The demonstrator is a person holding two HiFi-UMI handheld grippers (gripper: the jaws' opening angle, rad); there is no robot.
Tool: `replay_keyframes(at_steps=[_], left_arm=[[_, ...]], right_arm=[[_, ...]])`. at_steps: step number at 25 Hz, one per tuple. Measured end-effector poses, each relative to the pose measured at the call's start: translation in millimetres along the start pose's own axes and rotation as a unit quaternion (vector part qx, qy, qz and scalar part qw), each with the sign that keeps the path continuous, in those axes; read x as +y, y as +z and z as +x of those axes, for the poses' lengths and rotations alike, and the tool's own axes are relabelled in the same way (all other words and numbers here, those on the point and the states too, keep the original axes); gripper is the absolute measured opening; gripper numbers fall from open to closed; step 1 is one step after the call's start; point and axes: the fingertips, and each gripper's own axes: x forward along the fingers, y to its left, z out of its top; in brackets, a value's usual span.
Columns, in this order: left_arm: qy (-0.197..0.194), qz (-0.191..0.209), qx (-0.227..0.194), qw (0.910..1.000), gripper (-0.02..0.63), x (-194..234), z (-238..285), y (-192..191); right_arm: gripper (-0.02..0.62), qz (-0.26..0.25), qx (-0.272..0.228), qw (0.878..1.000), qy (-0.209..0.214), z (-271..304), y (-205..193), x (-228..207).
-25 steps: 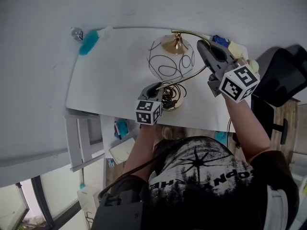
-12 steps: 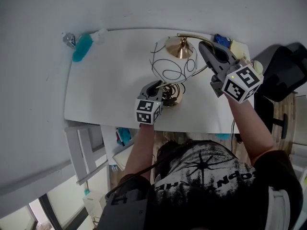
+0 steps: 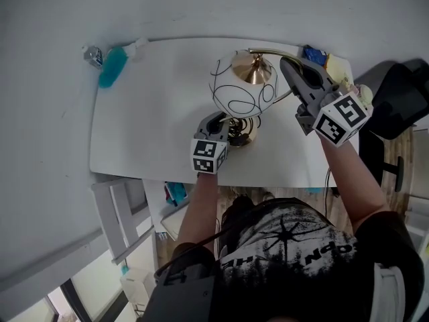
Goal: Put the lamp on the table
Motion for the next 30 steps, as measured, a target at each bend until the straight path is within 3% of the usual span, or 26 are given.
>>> replay_keyframes(at_steps=[13,24,30], left_arm=[[-0.017,-0.005,-0.008,0.9998,0.014,-7.7,4.0,-3.0],[-0.023,-0.008,0.005,0.9997,0.017,-9.3,4.4,-14.9],[-0.005,-0.026,-0.012,0.9996,0.131,0.0,-27.8,-33.7]], right_arm=[[0.018,0.044,-0.001,0.999,0.027,7.4,6.1,2.1],[0.018,0.032,0.0,0.999,0.044,13.6,8.6,5.6],[0.017,0.002,-0.009,0.999,0.054,11.3,4.6,43.6]])
